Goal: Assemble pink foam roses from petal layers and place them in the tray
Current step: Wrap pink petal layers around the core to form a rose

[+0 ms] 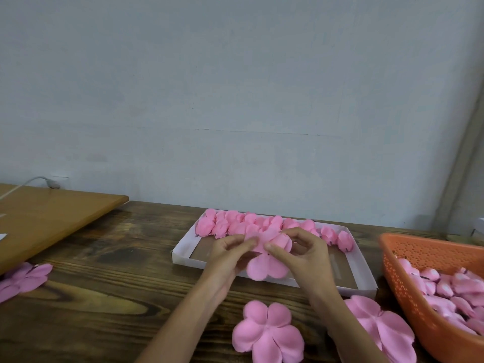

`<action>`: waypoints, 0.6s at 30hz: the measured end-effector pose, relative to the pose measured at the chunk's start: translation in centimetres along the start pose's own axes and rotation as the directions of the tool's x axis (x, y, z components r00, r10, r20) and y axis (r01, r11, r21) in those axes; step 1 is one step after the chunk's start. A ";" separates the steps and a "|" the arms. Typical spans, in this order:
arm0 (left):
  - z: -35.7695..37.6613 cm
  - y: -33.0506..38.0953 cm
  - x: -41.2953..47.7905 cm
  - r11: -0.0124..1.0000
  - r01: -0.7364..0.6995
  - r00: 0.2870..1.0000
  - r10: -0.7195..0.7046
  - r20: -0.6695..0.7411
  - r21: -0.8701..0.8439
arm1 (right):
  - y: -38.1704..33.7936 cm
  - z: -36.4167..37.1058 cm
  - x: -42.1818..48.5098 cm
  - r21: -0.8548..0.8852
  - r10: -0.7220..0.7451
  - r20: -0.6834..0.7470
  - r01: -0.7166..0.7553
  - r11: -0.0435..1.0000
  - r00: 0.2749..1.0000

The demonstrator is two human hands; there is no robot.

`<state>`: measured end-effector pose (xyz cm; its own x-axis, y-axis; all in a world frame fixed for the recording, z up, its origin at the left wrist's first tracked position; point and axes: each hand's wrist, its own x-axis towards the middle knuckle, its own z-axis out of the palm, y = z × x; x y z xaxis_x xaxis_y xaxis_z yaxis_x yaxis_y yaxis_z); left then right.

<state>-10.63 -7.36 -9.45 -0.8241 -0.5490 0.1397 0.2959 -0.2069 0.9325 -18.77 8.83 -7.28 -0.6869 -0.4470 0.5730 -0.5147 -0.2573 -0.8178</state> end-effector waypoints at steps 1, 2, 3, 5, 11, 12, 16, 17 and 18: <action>0.2 0.1 -0.1 1.000 0.001 1.000 -0.001 -0.024 -0.001 | -0.1 0.1 0.0 0.009 -0.008 0.016 0.008 1.000 1.000; 0.4 0.2 -0.2 1.000 -0.003 0.999 0.004 -0.050 0.014 | -0.1 0.2 -0.1 0.016 -0.012 0.027 0.012 1.000 1.000; 0.5 0.3 -0.4 0.999 -0.016 0.998 0.019 -0.066 0.045 | -0.2 0.3 -0.1 0.015 -0.012 0.035 0.012 1.000 0.999; 0.7 0.4 -0.6 0.990 -0.066 0.996 0.074 -0.059 0.122 | -0.2 0.4 -0.2 -0.007 -0.010 0.047 0.011 1.000 0.999; 1.3 0.6 -1.3 0.943 -0.255 0.966 0.259 0.008 0.213 | -0.4 0.7 -0.4 -0.087 0.003 0.033 0.000 0.996 0.999; 1.3 0.6 -1.3 0.936 -0.273 0.961 0.278 0.013 0.222 | -0.4 0.7 -0.4 -0.098 -0.001 0.029 0.003 0.995 1.000; 1.3 0.7 -1.4 0.935 -0.284 0.959 0.276 0.068 0.211 | -0.3 0.5 -0.4 -0.107 -0.011 -0.009 0.010 0.994 1.000; 1.2 0.7 -1.4 0.939 -0.277 0.961 0.266 0.081 0.202 | -0.3 0.5 -0.3 -0.096 -0.011 -0.023 0.008 0.995 1.000; 1.2 0.7 -1.4 0.942 -0.270 0.962 0.257 0.092 0.199 | -0.3 0.5 -0.3 -0.084 -0.010 -0.033 0.007 0.996 0.999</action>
<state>-9.81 -5.76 -8.59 -0.7612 -0.5072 0.4042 0.4055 0.1142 0.9069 -18.18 8.64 -7.23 -0.6983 -0.4165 0.5822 -0.5606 -0.1876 -0.8066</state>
